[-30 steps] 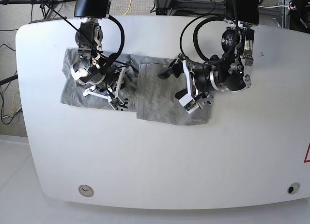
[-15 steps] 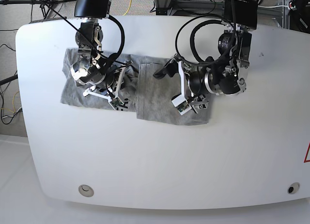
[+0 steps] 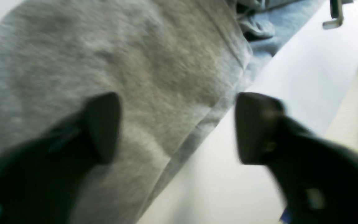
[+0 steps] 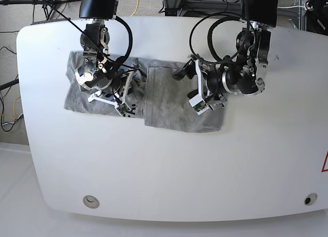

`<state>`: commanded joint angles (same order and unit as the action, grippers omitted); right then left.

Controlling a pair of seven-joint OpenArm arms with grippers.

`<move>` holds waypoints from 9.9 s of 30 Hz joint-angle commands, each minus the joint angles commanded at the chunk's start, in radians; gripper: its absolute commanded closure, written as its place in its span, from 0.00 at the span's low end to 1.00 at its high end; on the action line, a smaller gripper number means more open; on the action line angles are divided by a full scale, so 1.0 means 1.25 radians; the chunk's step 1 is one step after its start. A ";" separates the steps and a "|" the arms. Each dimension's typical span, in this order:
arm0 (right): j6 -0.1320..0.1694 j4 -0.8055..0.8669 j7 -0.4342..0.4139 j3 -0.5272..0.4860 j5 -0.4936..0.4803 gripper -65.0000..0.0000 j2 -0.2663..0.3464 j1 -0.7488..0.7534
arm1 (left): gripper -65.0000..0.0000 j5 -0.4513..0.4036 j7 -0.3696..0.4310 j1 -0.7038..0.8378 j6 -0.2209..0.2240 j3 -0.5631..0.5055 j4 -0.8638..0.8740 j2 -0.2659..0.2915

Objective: Fold the T-shirt properly

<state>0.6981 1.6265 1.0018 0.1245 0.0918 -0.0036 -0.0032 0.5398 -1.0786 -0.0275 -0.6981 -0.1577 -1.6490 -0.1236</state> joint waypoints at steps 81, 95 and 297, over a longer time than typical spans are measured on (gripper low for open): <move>0.000 0.024 0.076 0.008 0.011 0.89 -0.003 -0.010 | 0.24 -0.178 0.070 0.011 0.000 -0.042 0.008 -0.076; 0.000 0.067 0.072 0.012 0.003 0.89 -0.003 -0.015 | 0.28 -0.179 0.072 0.017 0.000 -0.034 0.032 -0.080; -0.016 0.249 0.169 0.522 -0.283 0.42 -0.024 0.017 | 0.33 -0.279 0.277 0.038 0.000 -0.066 0.078 -0.075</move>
<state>0.6787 1.9381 1.2126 0.7764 -0.2617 -0.0330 0.0186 0.1915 -0.7327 0.0203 -0.6981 -0.2398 -1.5517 -0.2176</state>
